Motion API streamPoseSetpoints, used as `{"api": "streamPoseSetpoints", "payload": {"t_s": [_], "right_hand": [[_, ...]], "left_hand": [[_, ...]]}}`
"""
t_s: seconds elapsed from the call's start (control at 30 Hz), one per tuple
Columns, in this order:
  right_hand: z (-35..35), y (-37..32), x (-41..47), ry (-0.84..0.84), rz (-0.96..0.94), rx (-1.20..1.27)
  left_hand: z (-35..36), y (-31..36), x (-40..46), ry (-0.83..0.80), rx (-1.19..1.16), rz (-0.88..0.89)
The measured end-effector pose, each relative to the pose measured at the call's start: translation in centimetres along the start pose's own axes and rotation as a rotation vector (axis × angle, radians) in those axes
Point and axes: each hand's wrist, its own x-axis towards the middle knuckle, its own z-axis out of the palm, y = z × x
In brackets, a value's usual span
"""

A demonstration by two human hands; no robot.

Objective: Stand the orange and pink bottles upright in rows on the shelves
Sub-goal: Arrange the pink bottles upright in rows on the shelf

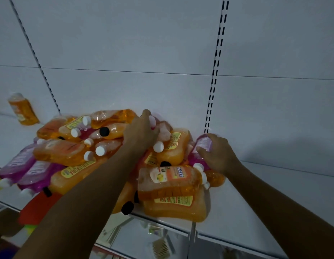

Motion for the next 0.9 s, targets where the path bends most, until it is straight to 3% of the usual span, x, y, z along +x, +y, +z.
{"api": "streamPoseSetpoints", "payload": {"t_s": [0.27, 0.43, 0.57, 0.67, 0.77, 0.9], "right_hand": [[0.1, -2.2, -0.9, 0.124, -0.082, -0.112], [-0.3, -7.3, -2.4, 0.093, -0.124, 0.317], [-1.1, -9.4, -1.8, 0.019, 0.071, 0.832], [-2.6, -8.0, -1.8, 0.055, 0.234, 1.196], [-5.0, -4.7, -3.1, 0.106, 0.268, 1.32], [-10.1, 1.1, -5.1, 0.204, 0.256, 1.278]], "left_hand": [[-2.2, 0.1, -0.5, 0.239, -0.231, 0.014], [-4.0, 2.4, -1.9, 0.287, -0.644, -0.055], [-3.9, 4.5, -4.6, 0.181, -0.977, -0.086], [-3.4, 6.1, -6.6, 0.032, -1.073, -0.037], [-2.6, 8.4, -7.4, -0.208, -1.11, -0.028], [-0.4, 13.0, -8.3, -0.549, -0.834, 0.083]]}}
